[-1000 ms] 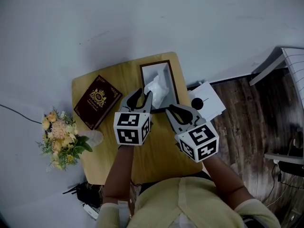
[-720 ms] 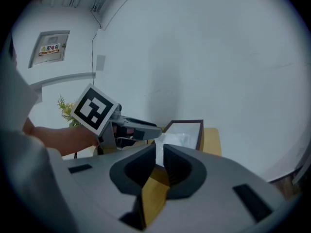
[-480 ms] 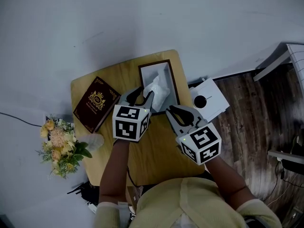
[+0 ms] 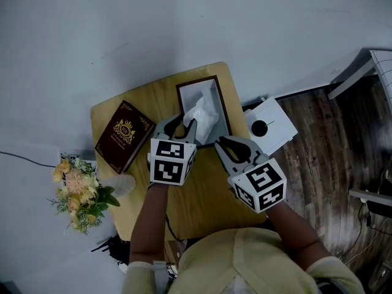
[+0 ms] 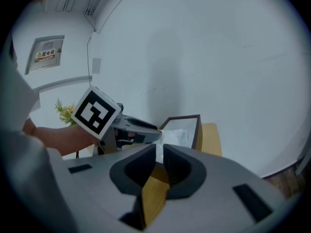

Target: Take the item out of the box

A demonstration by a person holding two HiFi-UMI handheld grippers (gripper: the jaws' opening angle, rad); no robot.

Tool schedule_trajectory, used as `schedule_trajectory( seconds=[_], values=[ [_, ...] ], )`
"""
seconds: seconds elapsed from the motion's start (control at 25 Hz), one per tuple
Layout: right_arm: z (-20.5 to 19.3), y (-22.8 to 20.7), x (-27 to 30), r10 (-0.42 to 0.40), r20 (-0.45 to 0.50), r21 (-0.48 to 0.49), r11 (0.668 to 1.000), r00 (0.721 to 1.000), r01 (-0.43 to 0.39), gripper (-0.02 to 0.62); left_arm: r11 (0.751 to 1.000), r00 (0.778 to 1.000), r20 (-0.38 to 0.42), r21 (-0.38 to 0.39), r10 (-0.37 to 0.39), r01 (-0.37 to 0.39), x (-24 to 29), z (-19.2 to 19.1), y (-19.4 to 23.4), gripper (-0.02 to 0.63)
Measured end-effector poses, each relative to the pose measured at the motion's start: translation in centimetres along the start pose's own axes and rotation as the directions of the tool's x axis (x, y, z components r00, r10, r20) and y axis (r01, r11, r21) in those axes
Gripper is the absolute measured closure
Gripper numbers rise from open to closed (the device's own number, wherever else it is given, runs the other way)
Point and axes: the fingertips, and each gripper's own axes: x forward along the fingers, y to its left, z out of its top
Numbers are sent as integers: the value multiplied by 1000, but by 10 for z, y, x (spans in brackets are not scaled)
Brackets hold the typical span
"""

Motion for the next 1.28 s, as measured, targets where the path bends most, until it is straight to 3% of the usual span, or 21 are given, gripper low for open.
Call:
schedule_trajectory(
  seconds=[0.16,0.44,1.0,1.28],
  values=[
    [-1,1,0,1,-2,6,1000,1000,-1,561,1000,1000,-24,27,-5,5,-1,-1,-8,526],
    [-4,-1,-1,-7,-2,13,1000,1000,8,561,998,1000,-21,62,-15,16,-1,4,-14,560],
    [-7,-6,-6,-18,4,33,999,1000,18,561,979,991,-94,166,-99,114,6,-5,-37,566],
    [-8,-8,-10,-22,7,41,999,1000,21,561,967,988,-131,229,-82,110,9,-6,-38,568]
  ],
)
